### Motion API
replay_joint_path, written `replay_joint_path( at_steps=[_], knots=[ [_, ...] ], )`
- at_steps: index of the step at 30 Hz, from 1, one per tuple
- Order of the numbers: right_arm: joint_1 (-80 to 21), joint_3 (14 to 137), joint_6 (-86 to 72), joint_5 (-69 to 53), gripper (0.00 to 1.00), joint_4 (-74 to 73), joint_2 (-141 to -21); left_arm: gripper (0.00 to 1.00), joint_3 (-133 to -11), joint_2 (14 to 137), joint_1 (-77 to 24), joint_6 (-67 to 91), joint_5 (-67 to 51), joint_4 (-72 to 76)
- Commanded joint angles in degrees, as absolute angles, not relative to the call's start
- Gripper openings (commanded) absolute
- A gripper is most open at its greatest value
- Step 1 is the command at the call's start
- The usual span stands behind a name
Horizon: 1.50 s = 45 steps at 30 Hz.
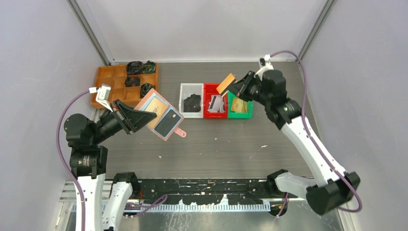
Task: Take the credit cards out of the card holder
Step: Place the credit card in the storage box.
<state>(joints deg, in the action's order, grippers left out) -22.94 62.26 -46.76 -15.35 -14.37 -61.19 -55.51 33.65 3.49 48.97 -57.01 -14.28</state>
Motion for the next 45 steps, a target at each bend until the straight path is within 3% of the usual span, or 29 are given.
replay_joint_path(
  at_steps=[1,6,12,19,29,33,38,41,45],
  knots=[
    [-21.4,73.7,-28.2,3.4,0.01,-42.0,-72.6,0.06,-58.4,32.9,3.6,45.6,-57.5,-13.4],
    [-20.1,79.6,-21.1,14.4,0.01,-43.3,-83.0,0.06,-58.0,32.7,3.6,46.1,-58.0,-13.3],
    [-19.3,86.7,-17.2,15.5,0.01,-44.9,-95.6,0.06,-58.1,32.5,3.6,46.3,-58.8,-13.1],
    [-18.7,92.7,-15.6,6.9,0.01,-45.4,-105.7,0.05,-57.9,32.9,3.6,46.6,-58.9,-12.5],
    [-12.7,92.9,-17.0,-13.2,0.01,-44.5,-109.0,0.05,-58.1,33.0,3.6,47.9,-59.9,-11.7],
    [-11.3,92.7,-18.9,-14.4,0.15,-43.5,-109.6,0.06,-57.0,32.5,3.6,48.0,-60.2,-11.4],
    [-11.6,97.3,-18.3,-3.9,0.42,-49.2,-110.0,0.05,-56.7,33.1,3.6,48.0,-60.5,-11.1],
    [-12.6,97.5,-17.8,3.5,0.54,-49.6,-106.6,0.06,-56.5,33.5,3.6,47.8,-60.7,-10.9],
    [-14.6,97.4,-17.7,2.7,0.72,-48.2,-99.9,0.07,-56.3,34.3,3.5,47.0,-61.7,-10.7]
  ],
)
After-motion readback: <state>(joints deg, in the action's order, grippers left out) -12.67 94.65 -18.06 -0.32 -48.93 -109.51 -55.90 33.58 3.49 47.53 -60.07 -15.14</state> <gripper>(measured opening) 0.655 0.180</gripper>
